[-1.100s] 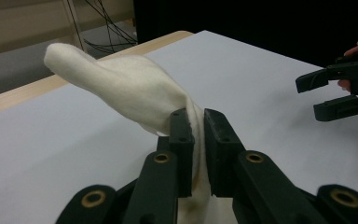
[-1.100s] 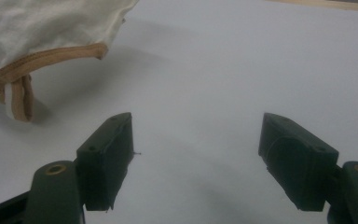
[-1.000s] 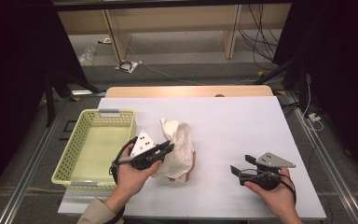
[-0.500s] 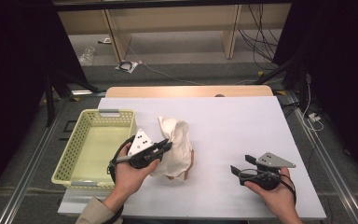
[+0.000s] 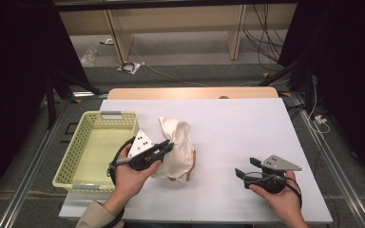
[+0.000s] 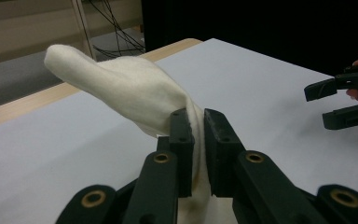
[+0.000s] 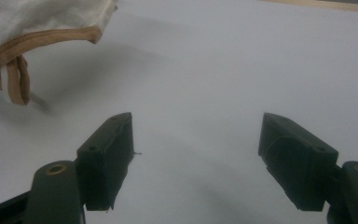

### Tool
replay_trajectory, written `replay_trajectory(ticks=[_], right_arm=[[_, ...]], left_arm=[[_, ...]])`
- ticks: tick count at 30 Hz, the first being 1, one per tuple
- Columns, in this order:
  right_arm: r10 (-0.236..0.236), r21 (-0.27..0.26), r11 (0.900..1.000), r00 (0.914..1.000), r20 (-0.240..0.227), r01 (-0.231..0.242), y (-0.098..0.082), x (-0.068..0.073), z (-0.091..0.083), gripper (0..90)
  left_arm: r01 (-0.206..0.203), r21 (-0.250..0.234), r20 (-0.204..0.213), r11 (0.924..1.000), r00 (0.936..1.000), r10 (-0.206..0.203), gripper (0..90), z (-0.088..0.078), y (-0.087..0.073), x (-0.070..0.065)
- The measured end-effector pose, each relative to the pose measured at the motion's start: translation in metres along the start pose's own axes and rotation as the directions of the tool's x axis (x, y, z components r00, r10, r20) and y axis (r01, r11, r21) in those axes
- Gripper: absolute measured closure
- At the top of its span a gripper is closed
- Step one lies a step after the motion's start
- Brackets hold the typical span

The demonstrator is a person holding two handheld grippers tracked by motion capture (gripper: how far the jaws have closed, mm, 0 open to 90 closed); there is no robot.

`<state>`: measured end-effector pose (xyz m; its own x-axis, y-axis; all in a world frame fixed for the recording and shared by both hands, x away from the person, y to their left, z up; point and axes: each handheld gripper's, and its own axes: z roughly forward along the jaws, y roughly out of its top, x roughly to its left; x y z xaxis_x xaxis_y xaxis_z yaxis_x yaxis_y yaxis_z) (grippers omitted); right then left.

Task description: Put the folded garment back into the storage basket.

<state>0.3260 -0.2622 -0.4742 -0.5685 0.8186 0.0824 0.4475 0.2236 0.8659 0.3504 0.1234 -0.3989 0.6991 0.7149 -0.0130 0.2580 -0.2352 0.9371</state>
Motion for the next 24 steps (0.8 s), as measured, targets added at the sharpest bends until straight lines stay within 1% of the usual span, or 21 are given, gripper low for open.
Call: replay_trajectory(ticks=[24], right_arm=[[0.001,0.000,1.000,1.0000,0.002,-0.001,0.0001,-0.0005,-0.0001,27.4]], left_arm=[[0.007,-0.010,-0.014,0.9999,0.9999,-0.007,81.7,-0.0045,0.0022,0.0056]])
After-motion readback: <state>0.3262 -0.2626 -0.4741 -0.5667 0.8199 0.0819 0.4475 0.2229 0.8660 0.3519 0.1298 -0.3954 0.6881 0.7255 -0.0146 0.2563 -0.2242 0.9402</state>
